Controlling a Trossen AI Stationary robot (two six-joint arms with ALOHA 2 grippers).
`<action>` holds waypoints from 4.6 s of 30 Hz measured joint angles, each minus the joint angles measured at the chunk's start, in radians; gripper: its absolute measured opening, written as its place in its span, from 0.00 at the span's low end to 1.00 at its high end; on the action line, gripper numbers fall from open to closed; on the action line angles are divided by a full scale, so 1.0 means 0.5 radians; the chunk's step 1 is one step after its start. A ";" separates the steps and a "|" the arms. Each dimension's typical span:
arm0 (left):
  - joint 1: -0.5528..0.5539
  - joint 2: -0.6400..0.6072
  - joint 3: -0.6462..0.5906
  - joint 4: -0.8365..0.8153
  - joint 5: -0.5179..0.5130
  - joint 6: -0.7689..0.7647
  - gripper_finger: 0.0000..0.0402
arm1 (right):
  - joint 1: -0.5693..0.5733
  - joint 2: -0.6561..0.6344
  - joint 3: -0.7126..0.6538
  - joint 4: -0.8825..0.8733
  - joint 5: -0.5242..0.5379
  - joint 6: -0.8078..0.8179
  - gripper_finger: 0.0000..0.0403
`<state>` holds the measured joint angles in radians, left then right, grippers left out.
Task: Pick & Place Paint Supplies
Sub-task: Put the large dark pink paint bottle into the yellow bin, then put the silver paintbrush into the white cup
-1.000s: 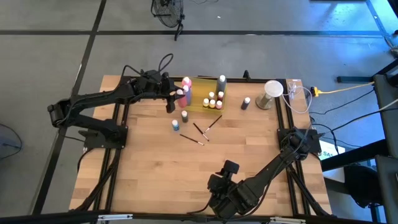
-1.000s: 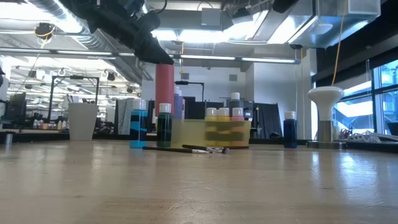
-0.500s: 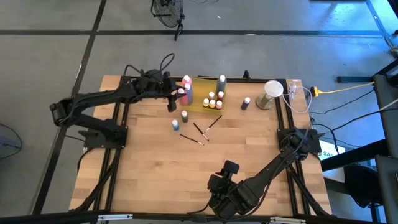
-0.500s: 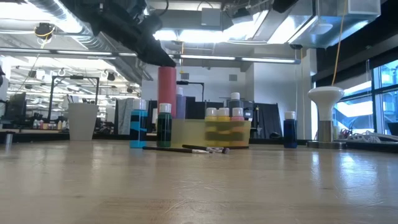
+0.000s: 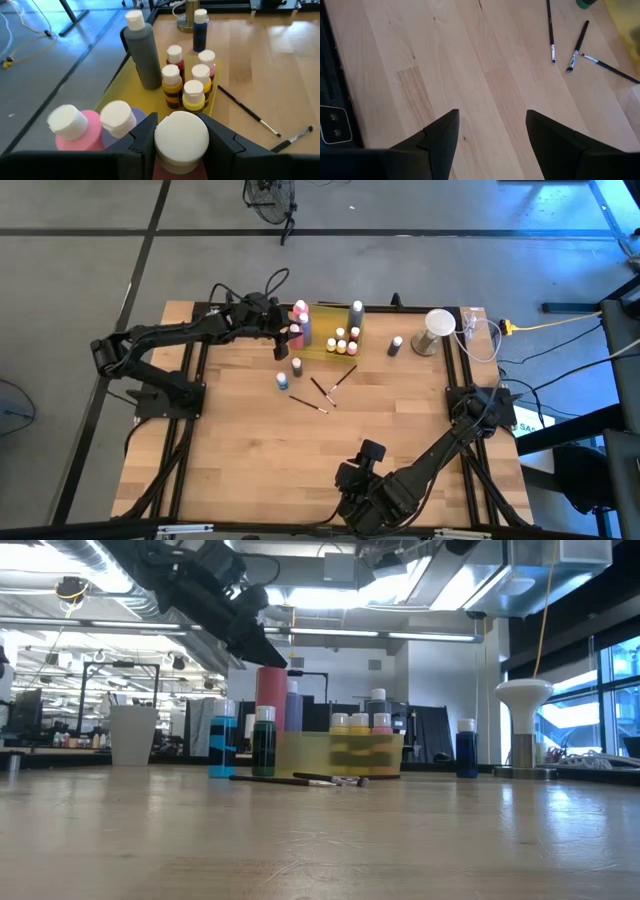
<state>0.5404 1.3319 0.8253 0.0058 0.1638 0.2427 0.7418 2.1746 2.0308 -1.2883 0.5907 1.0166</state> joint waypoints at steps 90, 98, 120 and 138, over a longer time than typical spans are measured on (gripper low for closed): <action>-0.766 -1.661 0.001 -1.187 -0.162 -0.479 0.72 | -1.437 -0.010 -0.914 0.824 -1.234 -1.093 0.58; -0.766 -1.660 0.001 -1.188 -0.162 -0.479 0.72 | -1.455 -0.014 -0.941 0.856 -1.214 -1.053 0.57; -0.766 -1.660 -0.002 -1.294 -0.168 -0.480 0.72 | -1.456 -0.007 -0.944 0.872 -1.070 -1.077 0.17; -0.765 -1.647 -0.002 -1.357 -0.170 -0.480 0.72 | -1.427 -0.005 -0.915 0.698 -0.975 -0.944 0.01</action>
<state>0.1577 0.5084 0.8246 -0.6729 0.0788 0.0029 0.0285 2.1719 1.5733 -0.9391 0.1031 0.5446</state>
